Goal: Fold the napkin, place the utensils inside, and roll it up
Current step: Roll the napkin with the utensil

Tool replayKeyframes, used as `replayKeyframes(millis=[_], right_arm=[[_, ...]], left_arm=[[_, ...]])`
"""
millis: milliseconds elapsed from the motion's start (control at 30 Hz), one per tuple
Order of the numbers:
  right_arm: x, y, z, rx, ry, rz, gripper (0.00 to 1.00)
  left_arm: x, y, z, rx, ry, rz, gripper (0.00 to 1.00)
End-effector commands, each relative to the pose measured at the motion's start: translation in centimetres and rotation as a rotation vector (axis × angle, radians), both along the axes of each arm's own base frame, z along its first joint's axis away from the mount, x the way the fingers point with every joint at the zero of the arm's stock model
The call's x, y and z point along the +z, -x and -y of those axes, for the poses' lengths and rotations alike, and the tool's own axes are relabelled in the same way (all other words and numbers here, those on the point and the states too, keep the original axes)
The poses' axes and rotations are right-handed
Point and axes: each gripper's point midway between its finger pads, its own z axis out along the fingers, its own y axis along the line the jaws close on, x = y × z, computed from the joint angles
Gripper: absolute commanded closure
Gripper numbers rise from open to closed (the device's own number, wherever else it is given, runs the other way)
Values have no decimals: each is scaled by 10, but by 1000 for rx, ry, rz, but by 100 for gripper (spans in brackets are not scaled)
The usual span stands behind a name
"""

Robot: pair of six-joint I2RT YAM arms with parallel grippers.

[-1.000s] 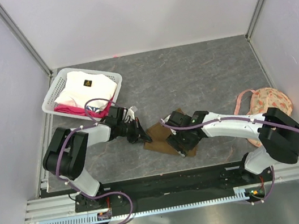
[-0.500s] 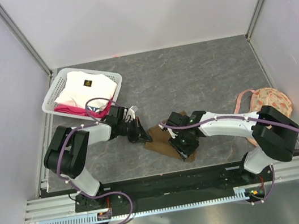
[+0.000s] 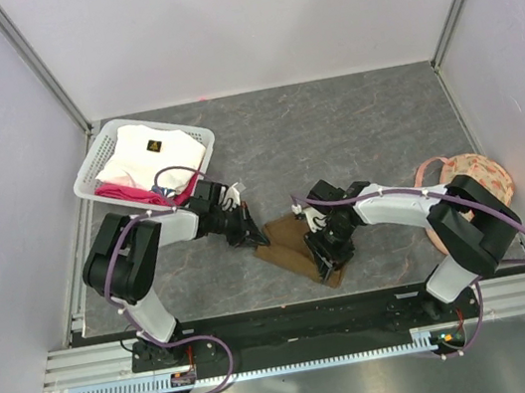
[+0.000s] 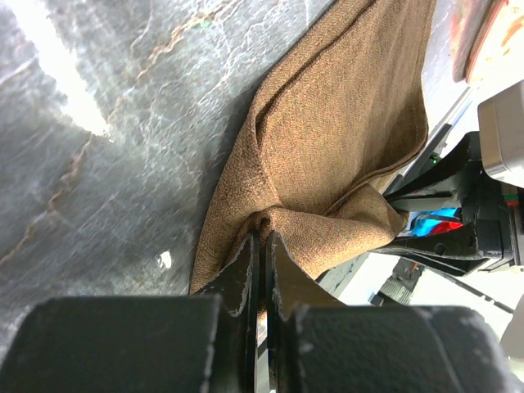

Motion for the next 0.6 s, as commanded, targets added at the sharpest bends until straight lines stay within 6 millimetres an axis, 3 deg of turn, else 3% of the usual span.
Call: replayKeyframes(millis=[0, 133, 300, 367, 433, 567], right_arm=[[-16, -4, 35, -79, 212, 11, 57], [22, -37, 25, -90, 201, 148, 32], [73, -74, 3, -66, 170, 337, 23], [83, -82, -3, -35, 180, 420, 21], [93, -78, -24, 59, 167, 525, 21], [88, -69, -52, 183, 191, 698, 21]], left_arm=[[-35, 14, -21, -18, -137, -56, 98], [-32, 13, -19, -24, -127, -57, 98], [-32, 13, -18, -30, -126, -68, 98], [-31, 12, -18, -31, -124, -71, 98], [-31, 13, -18, -35, -124, -77, 98], [-32, 14, -18, -40, -128, -86, 98]])
